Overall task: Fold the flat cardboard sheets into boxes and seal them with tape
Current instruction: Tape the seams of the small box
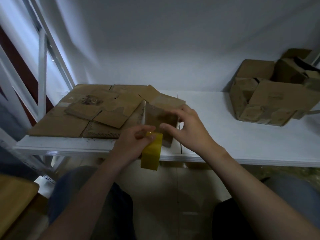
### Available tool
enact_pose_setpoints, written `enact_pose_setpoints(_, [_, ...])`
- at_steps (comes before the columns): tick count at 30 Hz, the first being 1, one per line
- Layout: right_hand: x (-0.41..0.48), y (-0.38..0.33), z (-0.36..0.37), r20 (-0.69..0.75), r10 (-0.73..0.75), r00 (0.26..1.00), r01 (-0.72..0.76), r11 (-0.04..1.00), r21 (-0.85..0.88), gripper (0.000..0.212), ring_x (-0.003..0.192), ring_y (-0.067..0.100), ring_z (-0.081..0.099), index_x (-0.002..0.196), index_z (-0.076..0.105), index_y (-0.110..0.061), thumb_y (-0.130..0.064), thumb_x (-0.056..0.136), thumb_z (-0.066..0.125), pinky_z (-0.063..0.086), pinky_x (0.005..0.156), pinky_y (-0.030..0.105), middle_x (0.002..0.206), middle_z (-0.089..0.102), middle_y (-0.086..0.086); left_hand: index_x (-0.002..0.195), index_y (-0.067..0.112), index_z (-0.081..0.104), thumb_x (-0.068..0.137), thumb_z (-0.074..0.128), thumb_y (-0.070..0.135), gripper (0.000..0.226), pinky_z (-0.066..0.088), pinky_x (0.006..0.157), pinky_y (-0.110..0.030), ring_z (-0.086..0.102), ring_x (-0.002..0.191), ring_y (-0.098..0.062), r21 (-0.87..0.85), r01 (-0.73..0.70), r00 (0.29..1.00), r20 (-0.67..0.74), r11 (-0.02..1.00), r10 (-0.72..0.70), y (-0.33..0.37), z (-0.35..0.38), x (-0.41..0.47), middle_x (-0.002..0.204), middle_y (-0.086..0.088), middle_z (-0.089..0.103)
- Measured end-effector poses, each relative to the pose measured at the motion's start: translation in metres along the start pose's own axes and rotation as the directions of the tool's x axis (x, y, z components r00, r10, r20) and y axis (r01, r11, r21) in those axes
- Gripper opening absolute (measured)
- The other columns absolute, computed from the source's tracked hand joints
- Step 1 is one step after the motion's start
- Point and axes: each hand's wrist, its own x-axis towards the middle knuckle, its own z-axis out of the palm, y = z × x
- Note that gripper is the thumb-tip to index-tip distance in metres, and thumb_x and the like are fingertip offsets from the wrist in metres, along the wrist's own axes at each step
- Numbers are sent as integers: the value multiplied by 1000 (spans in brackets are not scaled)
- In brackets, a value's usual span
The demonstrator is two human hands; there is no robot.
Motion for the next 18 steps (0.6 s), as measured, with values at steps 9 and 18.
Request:
enact_pose_setpoints(9, [-21, -25, -21, 54, 94, 994, -108, 909, 402, 17, 70, 17, 67, 72, 75, -28, -23, 88, 77, 53, 61, 28, 79, 75, 0, 132, 47, 53, 95, 67, 32, 43, 59, 73, -35, 67, 99, -12, -171, -9, 999, 35, 985, 15, 19, 12, -45, 116, 3, 66])
enact_pose_setpoints(18, [-33, -33, -29, -9, 29, 1000, -24, 929, 369, 22, 84, 16, 67, 72, 70, -30, -20, 91, 73, 55, 69, 35, 90, 74, -7, 97, 34, 49, 92, 66, 37, 18, 50, 68, -21, 61, 91, 5, 205, -321, 903, -230, 925, 364, 17, 15, -53, 104, 10, 58])
